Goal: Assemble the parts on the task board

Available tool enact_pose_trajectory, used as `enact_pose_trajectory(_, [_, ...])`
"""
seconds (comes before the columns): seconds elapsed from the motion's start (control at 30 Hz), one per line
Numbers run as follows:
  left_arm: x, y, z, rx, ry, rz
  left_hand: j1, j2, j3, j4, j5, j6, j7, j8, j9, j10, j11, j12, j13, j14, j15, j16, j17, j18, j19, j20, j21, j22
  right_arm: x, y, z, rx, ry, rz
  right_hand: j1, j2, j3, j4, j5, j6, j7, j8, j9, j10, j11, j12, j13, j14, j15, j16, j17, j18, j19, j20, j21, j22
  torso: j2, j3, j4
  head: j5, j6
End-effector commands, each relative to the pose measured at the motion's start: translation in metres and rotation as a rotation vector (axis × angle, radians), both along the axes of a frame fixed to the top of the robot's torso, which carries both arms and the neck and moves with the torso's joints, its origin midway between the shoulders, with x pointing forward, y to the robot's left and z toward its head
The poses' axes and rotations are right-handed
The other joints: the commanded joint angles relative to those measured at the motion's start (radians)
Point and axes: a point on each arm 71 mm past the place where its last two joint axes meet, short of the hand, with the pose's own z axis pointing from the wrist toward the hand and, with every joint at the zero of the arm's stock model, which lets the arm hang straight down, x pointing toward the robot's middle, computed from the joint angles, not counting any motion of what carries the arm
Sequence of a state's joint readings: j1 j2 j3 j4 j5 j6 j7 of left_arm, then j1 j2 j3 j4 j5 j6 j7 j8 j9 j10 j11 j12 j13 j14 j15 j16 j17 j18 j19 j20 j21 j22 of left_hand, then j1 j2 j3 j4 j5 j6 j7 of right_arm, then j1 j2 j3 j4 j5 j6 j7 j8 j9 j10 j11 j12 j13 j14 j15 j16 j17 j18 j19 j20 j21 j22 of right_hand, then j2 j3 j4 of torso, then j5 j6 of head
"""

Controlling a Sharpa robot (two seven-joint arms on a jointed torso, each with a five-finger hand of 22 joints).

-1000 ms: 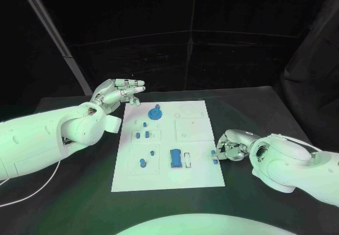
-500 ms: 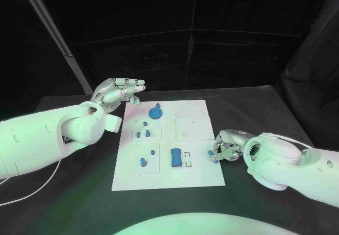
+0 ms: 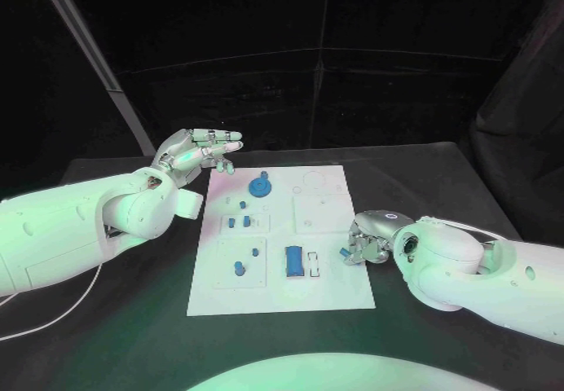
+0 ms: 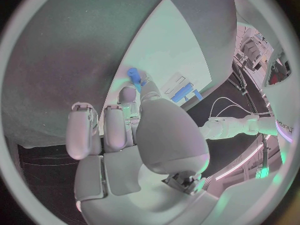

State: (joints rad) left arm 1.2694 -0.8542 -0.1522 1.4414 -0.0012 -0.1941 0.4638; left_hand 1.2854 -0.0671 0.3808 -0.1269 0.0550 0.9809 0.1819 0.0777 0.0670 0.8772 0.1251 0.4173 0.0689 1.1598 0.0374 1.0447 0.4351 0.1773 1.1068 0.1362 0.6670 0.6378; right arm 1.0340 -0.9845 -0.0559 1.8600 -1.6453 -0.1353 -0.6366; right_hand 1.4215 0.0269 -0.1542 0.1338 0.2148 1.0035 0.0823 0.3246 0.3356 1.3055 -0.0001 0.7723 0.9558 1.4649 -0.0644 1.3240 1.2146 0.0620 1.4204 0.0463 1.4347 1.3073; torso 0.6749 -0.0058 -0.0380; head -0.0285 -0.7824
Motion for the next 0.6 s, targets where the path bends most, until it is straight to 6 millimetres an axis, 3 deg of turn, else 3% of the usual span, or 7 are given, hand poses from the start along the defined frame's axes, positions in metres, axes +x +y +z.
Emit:
enact_pose_trajectory(0.03, [0.000, -0.001, 0.001, -0.008, 0.000, -0.011, 0.001, 0.007, -0.006, 0.000, -0.004, -0.003, 0.000, -0.004, -0.001, -0.010, -0.001, 0.003, -0.001, -0.006, 0.001, -0.003, -0.001, 0.006, -0.006, 0.002, -0.005, -0.001, -0.002, -0.004, -0.007, -0.086, 0.015, -0.007, 0.002, 0.003, 0.006, 0.001, 0.041, 0.000, 0.000, -0.007, -0.005, -0.004, -0.001, -0.006, -0.001, 0.043, -0.002, -0.006, 0.001, -0.002, -0.006, -0.001, -0.004, 0.006, -0.001, -0.0001, -0.0012, 0.003, -0.001])
enact_pose_trajectory(0.1, [0.000, -0.001, 0.001, -0.008, 0.001, -0.012, 0.001, 0.007, -0.006, 0.000, -0.004, -0.003, 0.000, -0.004, -0.001, -0.010, -0.001, 0.003, -0.001, -0.006, 0.001, -0.003, -0.001, 0.006, -0.006, 0.002, -0.005, -0.001, -0.003, -0.004, -0.006, -0.073, 0.012, -0.016, -0.004, 0.009, 0.017, 0.010, 0.109, 0.004, -0.002, -0.010, -0.006, -0.002, -0.003, -0.005, 0.001, 0.045, -0.004, -0.003, 0.006, -0.003, -0.004, -0.002, -0.002, 0.009, -0.001, 0.0003, -0.0017, 0.004, -0.001])
enact_pose_trajectory(0.2, [0.000, -0.001, 0.001, -0.008, 0.001, -0.012, 0.001, 0.007, -0.006, 0.000, -0.004, -0.003, 0.000, -0.004, -0.001, -0.010, -0.001, 0.003, -0.001, -0.006, 0.001, -0.003, -0.001, 0.006, -0.006, 0.002, -0.005, -0.001, -0.004, -0.004, -0.005, -0.038, 0.019, -0.039, -0.003, 0.017, 0.035, 0.016, 0.145, 0.005, -0.004, -0.017, -0.009, 0.000, -0.004, -0.007, 0.000, 0.046, -0.006, -0.002, 0.009, -0.004, -0.001, -0.003, 0.000, 0.013, -0.001, 0.0008, -0.0016, 0.004, 0.001])
enact_pose_trajectory(0.4, [0.000, -0.001, 0.000, -0.008, 0.002, -0.013, 0.002, 0.009, -0.010, 0.001, -0.004, -0.003, 0.000, -0.004, 0.000, -0.012, 0.000, 0.006, -0.001, -0.007, 0.001, -0.002, -0.003, 0.006, -0.005, 0.002, -0.007, -0.003, -0.009, -0.004, -0.001, 0.076, 0.040, -0.091, 0.018, 0.029, 0.097, 0.017, 0.130, 0.005, -0.004, -0.038, -0.019, 0.004, -0.004, -0.008, 0.003, 0.048, -0.007, 0.004, 0.019, -0.005, 0.004, -0.006, 0.004, 0.019, -0.001, 0.0007, -0.0002, 0.005, 0.002])
enact_pose_trajectory(0.6, [0.000, -0.002, 0.000, -0.009, 0.003, -0.014, 0.003, 0.010, -0.012, 0.001, -0.004, -0.003, 0.000, -0.003, 0.000, -0.014, 0.000, 0.008, -0.001, -0.008, 0.001, -0.001, -0.004, 0.006, -0.005, 0.002, -0.008, -0.004, -0.014, 0.000, 0.005, 0.209, 0.046, -0.131, -0.011, 0.007, 0.148, 0.041, 0.134, 0.016, -0.003, -0.056, -0.029, 0.013, -0.003, -0.002, 0.009, 0.050, -0.005, 0.010, 0.027, -0.006, 0.008, -0.004, 0.007, 0.025, -0.001, 0.0002, 0.0006, 0.007, 0.002])
